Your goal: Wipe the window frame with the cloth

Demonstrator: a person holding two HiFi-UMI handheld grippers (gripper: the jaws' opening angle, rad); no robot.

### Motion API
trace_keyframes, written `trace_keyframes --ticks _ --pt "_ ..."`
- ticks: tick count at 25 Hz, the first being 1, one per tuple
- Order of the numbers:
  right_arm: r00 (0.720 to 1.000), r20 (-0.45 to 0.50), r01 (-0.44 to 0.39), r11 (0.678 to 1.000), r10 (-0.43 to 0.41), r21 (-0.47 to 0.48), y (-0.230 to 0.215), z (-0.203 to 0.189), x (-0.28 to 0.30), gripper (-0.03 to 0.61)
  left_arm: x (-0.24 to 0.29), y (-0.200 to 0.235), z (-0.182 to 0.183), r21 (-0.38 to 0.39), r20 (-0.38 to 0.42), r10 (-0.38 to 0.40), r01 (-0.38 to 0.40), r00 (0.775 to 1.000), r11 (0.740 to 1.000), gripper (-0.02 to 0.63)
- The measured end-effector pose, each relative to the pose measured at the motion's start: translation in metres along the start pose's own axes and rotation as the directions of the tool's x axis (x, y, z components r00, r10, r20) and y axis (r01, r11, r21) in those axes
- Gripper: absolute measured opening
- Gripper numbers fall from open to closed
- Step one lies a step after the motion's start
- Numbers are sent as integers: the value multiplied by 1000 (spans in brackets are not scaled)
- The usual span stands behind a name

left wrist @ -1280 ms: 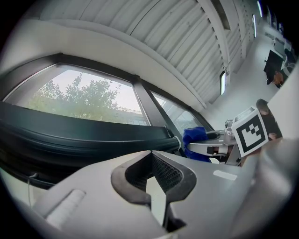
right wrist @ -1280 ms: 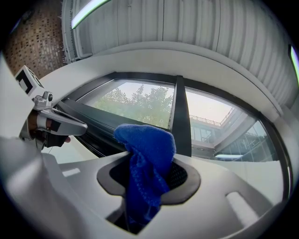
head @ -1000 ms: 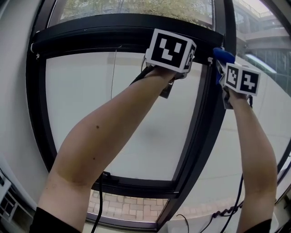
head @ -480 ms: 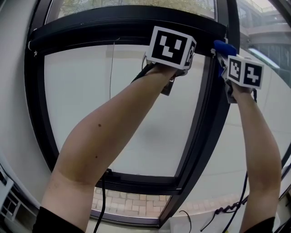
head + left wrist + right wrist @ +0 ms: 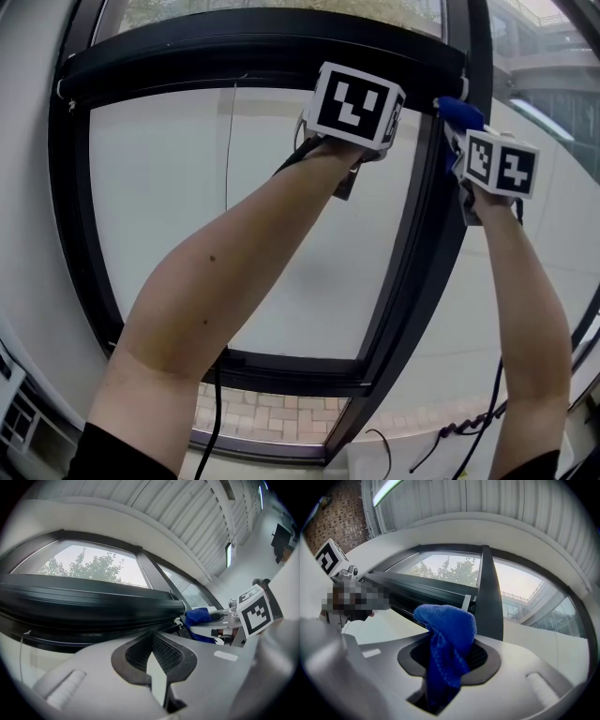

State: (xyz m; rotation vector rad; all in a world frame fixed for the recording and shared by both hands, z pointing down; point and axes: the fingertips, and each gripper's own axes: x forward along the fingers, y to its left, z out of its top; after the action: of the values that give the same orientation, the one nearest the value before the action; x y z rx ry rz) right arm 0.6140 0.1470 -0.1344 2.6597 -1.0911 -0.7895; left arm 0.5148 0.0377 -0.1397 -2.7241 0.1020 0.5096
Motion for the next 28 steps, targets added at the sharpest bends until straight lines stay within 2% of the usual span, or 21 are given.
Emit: trace_keyframes --ticks 9,14,18,24,28 --pt "999 -31 -6 1000 6 8 10 -27 -12 140 -6 6 -21 -21 -35 15 -16 999 1000 -11" --pt "999 -46 -17 1000 17 20 14 -41 -17 140 -9 -3 -33 -75 -21 -13 11 1000 997 -11" --pt "998 -50 -22 999 24 28 18 -55 -24 140 -11 -13 -55 -119 -53 -27 21 998 993 -11" --pt "998 -41 -48 999 48 15 28 -73 -30 140 -14 -18 -91 -128 -94 -20 8 995 992 -11" --pt "998 -33 -45 998 46 33 28 -79 -34 140 -16 -24 -108 -76 -110 -1 -8 994 997 -11"
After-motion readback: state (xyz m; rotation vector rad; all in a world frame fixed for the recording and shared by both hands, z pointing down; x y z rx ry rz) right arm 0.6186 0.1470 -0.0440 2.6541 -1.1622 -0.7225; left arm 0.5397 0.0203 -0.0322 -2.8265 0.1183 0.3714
